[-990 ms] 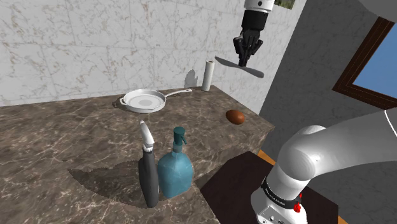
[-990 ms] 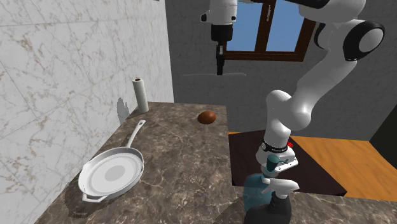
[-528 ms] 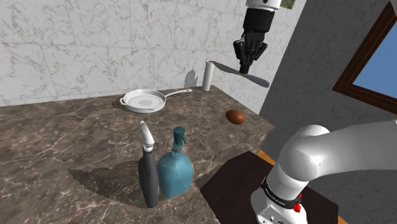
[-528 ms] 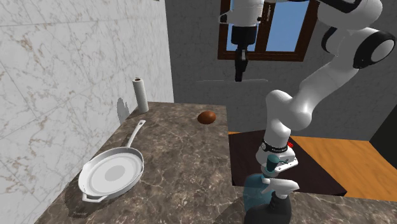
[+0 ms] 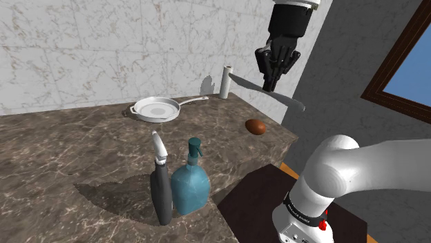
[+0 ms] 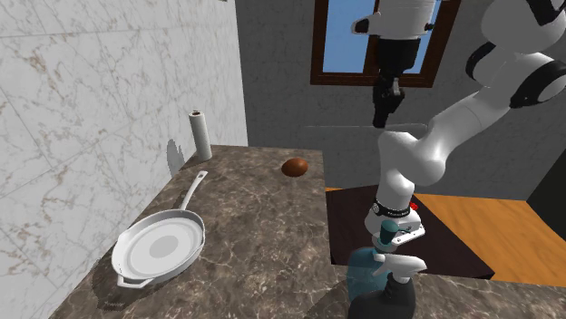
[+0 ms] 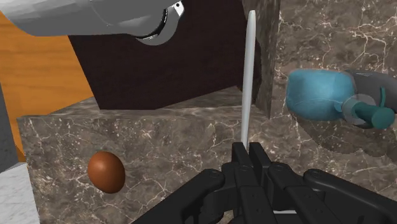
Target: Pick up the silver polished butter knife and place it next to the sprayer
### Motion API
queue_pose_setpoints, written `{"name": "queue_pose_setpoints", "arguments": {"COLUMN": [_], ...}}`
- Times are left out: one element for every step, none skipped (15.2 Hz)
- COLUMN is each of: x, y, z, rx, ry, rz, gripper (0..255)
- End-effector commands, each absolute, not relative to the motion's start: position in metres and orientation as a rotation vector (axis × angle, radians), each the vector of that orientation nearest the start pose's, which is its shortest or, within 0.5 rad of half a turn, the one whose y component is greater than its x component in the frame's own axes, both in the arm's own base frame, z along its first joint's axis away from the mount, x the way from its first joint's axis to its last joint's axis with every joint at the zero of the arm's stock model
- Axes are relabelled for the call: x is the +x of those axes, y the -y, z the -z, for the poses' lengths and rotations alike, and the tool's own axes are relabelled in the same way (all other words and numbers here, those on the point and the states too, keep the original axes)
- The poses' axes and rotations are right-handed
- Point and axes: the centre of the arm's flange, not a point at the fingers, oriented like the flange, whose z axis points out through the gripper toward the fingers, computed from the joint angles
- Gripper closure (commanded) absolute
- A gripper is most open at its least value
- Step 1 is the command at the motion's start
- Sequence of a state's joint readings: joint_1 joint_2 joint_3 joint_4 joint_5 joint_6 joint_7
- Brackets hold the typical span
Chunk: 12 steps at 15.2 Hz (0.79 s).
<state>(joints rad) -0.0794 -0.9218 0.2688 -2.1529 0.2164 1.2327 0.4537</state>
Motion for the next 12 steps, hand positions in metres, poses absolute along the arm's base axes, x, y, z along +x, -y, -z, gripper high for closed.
{"name": "queue_pose_setpoints", "arguments": {"x": [0.202, 0.196, 0.189, 0.182, 0.175, 0.169, 0.162, 0.155, 0.148, 0.142, 0.135, 0.128], "y": [-0.143, -0.155, -0.166, -0.177, -0.189, -0.200, -0.211, -0.223, -0.234, -0.245, -0.257, -0.268], "z": [-0.672, -0.672, -0.672, -0.672, -0.672, -0.672, -0.672, -0.672, -0.672, -0.672, -0.672, -0.672], "rx": [-3.120, -3.120, -3.120, -3.120, -3.120, -3.120, -3.120, -3.120, -3.120, -3.120, -3.120, -3.120], "ry": [-0.473, -0.473, -0.473, -0.473, -0.473, -0.473, -0.473, -0.473, -0.473, -0.473, -0.473, -0.473], "rz": [-0.034, -0.034, -0.034, -0.034, -0.034, -0.034, -0.034, -0.034, -0.034, -0.034, -0.034, -0.034], "gripper": [255, 255, 255, 255, 255, 255, 255, 255, 255, 255, 255, 255]}}
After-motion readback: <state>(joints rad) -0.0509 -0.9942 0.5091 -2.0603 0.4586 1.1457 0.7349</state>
